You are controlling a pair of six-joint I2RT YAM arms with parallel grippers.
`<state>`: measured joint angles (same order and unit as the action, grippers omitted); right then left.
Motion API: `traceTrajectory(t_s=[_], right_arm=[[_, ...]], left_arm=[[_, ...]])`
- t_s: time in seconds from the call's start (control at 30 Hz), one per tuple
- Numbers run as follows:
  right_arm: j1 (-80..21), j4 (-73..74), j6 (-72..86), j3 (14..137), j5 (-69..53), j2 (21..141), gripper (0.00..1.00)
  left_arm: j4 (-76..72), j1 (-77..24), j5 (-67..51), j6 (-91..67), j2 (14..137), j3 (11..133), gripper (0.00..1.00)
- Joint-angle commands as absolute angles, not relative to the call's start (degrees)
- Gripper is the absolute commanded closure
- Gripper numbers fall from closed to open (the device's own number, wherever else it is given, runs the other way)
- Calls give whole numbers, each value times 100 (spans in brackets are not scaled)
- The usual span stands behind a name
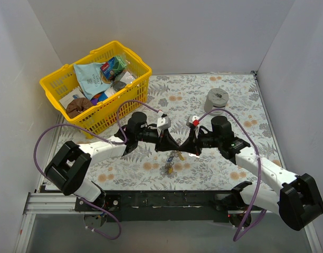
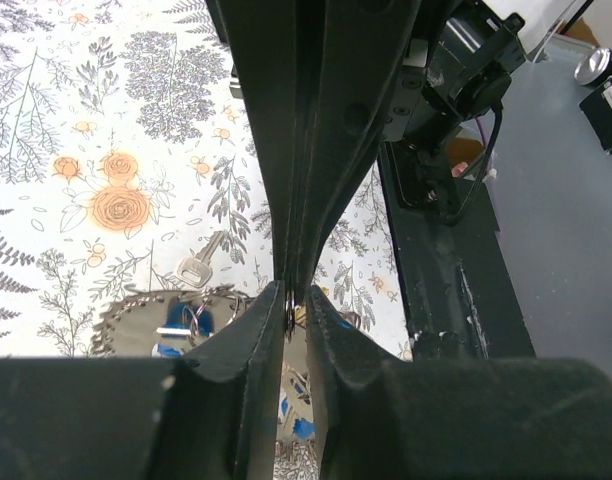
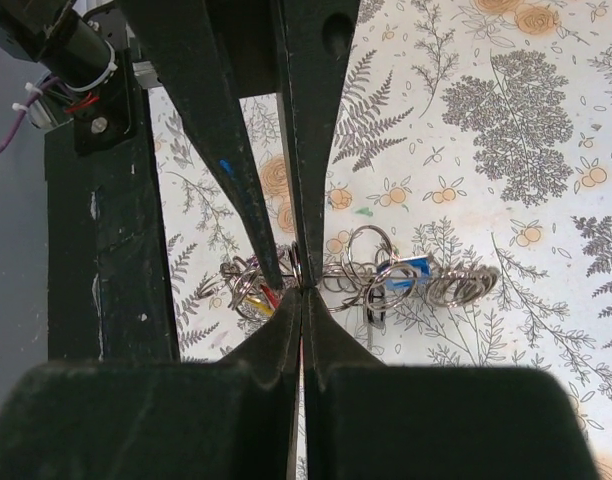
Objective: Put the keys on the keyring
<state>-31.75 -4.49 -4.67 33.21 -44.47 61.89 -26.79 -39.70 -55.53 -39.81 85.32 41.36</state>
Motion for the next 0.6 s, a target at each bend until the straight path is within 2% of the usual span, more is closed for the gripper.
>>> traceTrajectory(t_s=[0.0, 0.03, 0.2, 0.57], right_arm=[[-3199, 130, -914, 3647, -4298, 6117, 99], [-3199, 228, -949, 3656, -4228, 6117, 99], [-3199, 650, -1125, 3665, -4096, 6038, 99], [-3199, 1327, -1485, 3902, -3762, 5977, 99]], left_arm=[[-1996, -4069, -5590, -3323, 8341, 4500, 83], [-1952, -4069, -5572, -3279, 8341, 4535, 78], [-1670, -4069, -5589, -3033, 8402, 4658, 70], [-651, -4183, -5678, -2356, 8885, 5264, 69]])
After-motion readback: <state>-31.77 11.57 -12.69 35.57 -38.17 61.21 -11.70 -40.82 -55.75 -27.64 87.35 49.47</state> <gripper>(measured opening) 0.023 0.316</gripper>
